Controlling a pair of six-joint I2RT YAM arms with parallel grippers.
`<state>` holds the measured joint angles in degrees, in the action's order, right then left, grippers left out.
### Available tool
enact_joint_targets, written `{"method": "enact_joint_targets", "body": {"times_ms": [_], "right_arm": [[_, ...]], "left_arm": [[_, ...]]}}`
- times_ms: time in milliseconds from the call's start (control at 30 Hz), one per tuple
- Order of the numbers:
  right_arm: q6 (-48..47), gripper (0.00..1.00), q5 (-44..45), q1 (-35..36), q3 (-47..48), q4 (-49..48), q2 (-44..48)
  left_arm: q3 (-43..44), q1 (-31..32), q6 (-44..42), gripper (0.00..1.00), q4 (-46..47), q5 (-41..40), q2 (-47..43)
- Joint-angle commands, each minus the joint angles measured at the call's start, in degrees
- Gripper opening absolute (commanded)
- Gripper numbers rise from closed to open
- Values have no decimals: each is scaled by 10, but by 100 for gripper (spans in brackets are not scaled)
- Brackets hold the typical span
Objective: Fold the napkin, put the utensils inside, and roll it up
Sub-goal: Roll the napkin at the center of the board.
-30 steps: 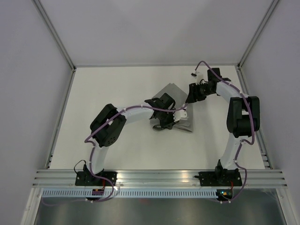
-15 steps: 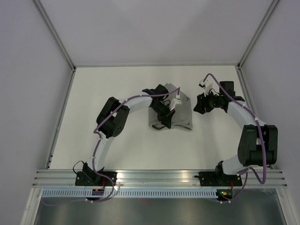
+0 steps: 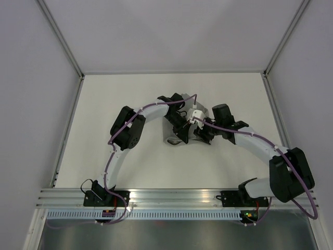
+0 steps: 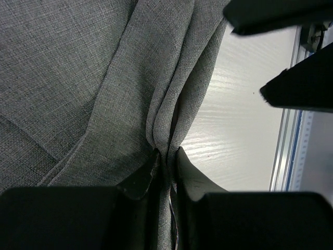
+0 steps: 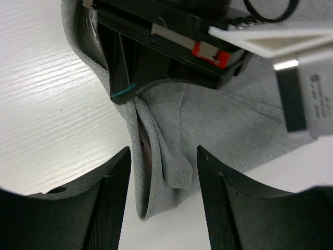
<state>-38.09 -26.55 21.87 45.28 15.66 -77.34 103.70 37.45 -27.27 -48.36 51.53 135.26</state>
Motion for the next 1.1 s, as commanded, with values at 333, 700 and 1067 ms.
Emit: {"method": "enact_joint_targets", "body": {"times_ms": [333,700,1067], "right_arm": [[-64,60,15,75,64,10,-120],[-62,51,19,92,80,13,-170],[-55,10,-7,83,105,59,-206]], "left_arm": [[9,-10,-1,2,-40,-5,29],[20,-12,-2,2,-44,-3,33],[28,-20,13,19,-44,22,34]]}}
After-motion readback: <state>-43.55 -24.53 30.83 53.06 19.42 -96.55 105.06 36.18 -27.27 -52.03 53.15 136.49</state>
